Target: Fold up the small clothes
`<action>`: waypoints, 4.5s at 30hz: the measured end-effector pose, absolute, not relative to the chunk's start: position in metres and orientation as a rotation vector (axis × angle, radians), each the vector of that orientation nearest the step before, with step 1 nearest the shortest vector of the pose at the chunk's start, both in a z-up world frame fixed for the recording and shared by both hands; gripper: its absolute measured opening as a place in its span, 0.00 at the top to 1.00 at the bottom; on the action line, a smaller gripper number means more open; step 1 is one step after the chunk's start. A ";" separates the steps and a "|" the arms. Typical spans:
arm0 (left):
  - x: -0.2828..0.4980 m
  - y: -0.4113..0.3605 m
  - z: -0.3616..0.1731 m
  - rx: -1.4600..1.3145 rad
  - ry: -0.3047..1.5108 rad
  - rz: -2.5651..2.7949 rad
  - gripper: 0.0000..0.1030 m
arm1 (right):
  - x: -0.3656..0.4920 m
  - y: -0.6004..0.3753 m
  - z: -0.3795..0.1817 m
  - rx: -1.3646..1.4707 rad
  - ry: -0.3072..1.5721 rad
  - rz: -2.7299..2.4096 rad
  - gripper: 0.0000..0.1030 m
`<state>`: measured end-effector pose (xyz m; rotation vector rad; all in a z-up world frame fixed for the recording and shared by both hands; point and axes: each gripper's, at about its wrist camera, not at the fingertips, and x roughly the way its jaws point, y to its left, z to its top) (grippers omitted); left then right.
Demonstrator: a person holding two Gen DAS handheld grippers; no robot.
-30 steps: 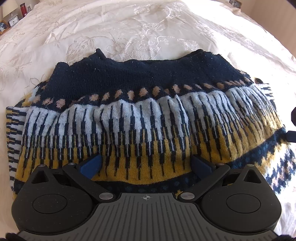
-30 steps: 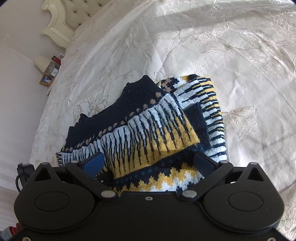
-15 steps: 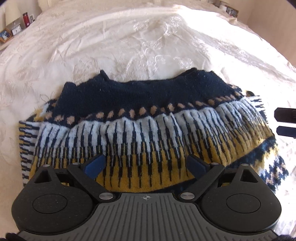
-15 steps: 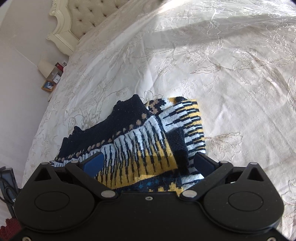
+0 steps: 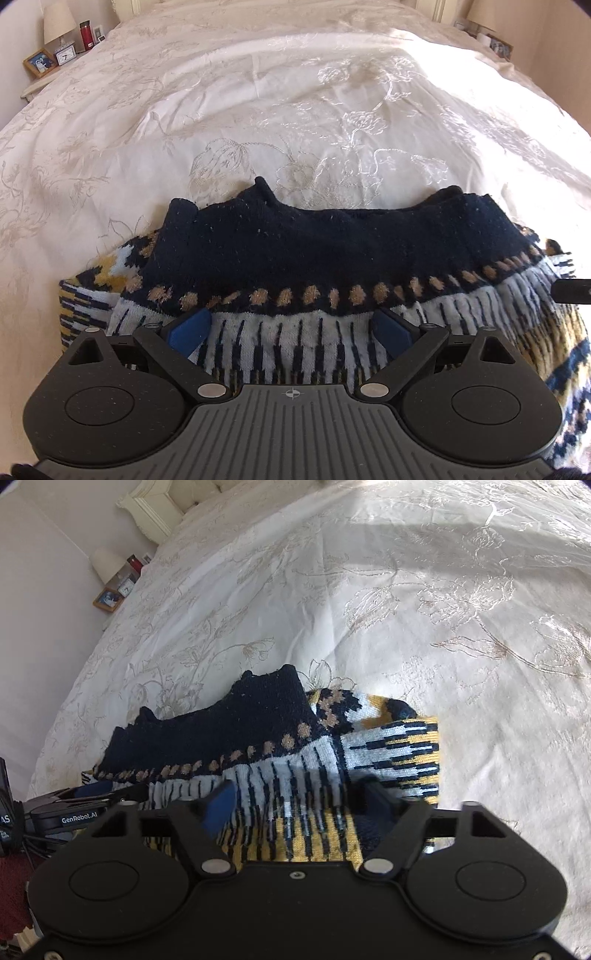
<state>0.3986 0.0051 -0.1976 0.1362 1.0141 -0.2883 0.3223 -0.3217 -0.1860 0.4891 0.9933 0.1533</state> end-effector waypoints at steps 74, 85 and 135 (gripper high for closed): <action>0.256 -0.011 -0.125 0.067 1.060 -0.081 0.10 | 0.202 -0.381 -0.190 0.813 0.953 0.106 0.00; 0.242 0.008 -0.125 0.060 1.061 -0.050 0.10 | 0.238 -0.388 -0.208 0.842 0.964 0.176 0.00; 0.392 -0.035 -0.194 0.096 1.193 -0.078 0.10 | 0.297 -0.367 -0.240 0.899 1.061 0.346 0.00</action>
